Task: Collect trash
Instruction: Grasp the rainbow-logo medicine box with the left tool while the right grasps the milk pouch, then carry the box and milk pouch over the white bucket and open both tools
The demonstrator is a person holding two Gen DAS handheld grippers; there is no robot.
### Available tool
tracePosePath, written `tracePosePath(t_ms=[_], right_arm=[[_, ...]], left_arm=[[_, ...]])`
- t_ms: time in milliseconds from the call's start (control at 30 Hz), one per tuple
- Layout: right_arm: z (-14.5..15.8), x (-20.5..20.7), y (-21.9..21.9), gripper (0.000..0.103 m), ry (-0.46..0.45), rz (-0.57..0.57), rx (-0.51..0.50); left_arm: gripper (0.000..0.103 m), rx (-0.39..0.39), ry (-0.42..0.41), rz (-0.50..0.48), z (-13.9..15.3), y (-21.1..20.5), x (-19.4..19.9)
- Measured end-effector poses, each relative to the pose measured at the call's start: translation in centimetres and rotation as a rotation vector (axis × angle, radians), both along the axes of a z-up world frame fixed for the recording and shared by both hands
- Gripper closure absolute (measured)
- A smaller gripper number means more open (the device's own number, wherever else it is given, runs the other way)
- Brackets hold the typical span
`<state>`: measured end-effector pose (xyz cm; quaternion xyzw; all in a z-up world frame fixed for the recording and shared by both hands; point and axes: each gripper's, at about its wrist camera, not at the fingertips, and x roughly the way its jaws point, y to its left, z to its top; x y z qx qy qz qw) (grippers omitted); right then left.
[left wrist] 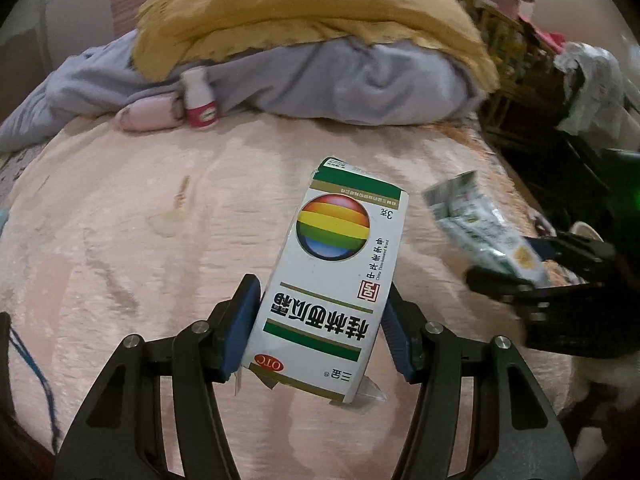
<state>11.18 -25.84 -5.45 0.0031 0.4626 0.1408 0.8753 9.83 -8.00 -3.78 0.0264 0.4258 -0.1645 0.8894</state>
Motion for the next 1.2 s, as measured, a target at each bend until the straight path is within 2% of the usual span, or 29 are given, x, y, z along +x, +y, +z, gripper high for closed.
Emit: tracePosePath(t_ms=[133, 333, 600, 967, 1200], right_arm=[[2.0, -4.3, -4.8, 0.036, -0.036, -0.083, 0.034], [3.1, -9.7, -11.4, 0.036, -0.068, -0.212, 0.039], [3.8, -14.9, -18.9, 0.036, -0.087, -0.375, 0.043], [3.2, -18.1, -27.1, 0.035, -0.083, -0.587, 0.052], [2.5, -18.5, -31.0, 0.035, -0.065, -0.683, 0.067]], left_arm=[[0.046, -0.014, -0.010, -0.065, 0.7, -4.4, -1.4], [0.046, -0.025, -0.036, -0.162, 1.9, -11.0, -3.3], [0.046, -0.038, -0.048, -0.271, 2.8, -18.6, -5.6], [0.046, -0.080, -0.019, -0.429, 2.9, -27.7, -6.9], [0.045, -0.118, 0.045, -0.509, 2.0, -32.2, -6.6]])
